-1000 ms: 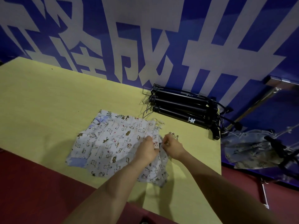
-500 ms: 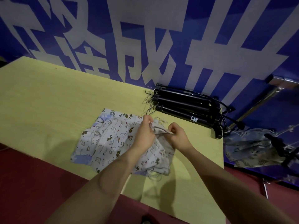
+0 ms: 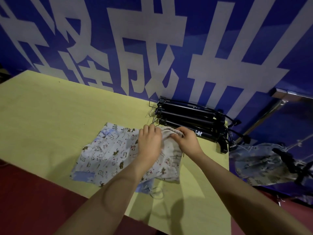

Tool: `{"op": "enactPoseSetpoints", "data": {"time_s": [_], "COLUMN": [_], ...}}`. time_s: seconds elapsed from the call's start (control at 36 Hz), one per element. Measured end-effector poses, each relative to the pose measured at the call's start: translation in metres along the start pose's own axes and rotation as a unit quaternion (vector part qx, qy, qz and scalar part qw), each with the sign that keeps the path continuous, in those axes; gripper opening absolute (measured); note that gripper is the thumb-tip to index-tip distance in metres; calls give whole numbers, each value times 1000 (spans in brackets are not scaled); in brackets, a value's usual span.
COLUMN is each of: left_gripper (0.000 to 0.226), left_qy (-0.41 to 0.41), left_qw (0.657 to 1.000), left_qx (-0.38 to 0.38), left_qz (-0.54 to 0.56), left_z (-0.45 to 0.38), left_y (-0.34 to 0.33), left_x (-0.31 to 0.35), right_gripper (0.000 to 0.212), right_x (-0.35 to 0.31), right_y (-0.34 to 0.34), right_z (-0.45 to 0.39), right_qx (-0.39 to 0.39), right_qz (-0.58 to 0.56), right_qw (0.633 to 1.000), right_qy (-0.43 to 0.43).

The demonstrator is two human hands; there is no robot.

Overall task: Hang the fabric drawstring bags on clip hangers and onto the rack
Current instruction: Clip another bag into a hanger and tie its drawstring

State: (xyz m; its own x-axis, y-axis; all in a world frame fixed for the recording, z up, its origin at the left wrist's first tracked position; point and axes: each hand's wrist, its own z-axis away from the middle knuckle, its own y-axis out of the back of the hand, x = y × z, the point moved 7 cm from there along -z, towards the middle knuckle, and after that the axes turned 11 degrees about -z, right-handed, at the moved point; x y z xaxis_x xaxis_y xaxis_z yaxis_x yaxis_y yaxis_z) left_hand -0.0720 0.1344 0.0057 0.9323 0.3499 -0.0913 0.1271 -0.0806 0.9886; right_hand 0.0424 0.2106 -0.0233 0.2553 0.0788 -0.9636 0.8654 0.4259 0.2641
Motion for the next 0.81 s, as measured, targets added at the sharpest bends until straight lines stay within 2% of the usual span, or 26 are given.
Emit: {"op": "enactPoseSetpoints", "data": {"time_s": [0.11,0.19,0.28,0.31,0.36,0.44,0.56,0.67,0.72,0.81], "left_gripper": [45,58,67,70,77,84,87,88,80,68], "left_qy": [-20,-22,-9,-3,8,16,29,37,34,31], "left_qw": [998,996,994,993,989,981,979,985,989,996], "left_qx": [-37,-73,-94,-101,-129,-168,-183,-153,-125,-37], "left_qz": [-53,-47,-54,-61,-73,-93,-81,-67,-65,-75], "left_z": [-1,-2,-4,-5,-5,-7,-6,-10,-11,-13], "left_y": [-4,-8,-12,-16,-24,-35,-44,-45,-44,-32], "left_x": [10,16,15,13,11,14,18,24,27,28], "right_gripper": [6,3,13,17,22,25,35,39,39,28], "right_x": [9,16,23,28,43,78,112,125,125,125], "right_y": [14,19,19,21,32,46,42,30,26,23], "right_z": [-11,-15,-11,-10,-12,-22,-28,-26,-26,-28], "right_qx": [18,6,-66,-74,-44,3,-80,-169,-182,-185], "right_qz": [26,8,-71,-84,-84,25,218,276,272,259], "right_qw": [999,999,993,991,991,993,968,944,944,947], "right_qy": [-20,-38,-64,-73,-93,-119,-97,-61,-44,-32]}}
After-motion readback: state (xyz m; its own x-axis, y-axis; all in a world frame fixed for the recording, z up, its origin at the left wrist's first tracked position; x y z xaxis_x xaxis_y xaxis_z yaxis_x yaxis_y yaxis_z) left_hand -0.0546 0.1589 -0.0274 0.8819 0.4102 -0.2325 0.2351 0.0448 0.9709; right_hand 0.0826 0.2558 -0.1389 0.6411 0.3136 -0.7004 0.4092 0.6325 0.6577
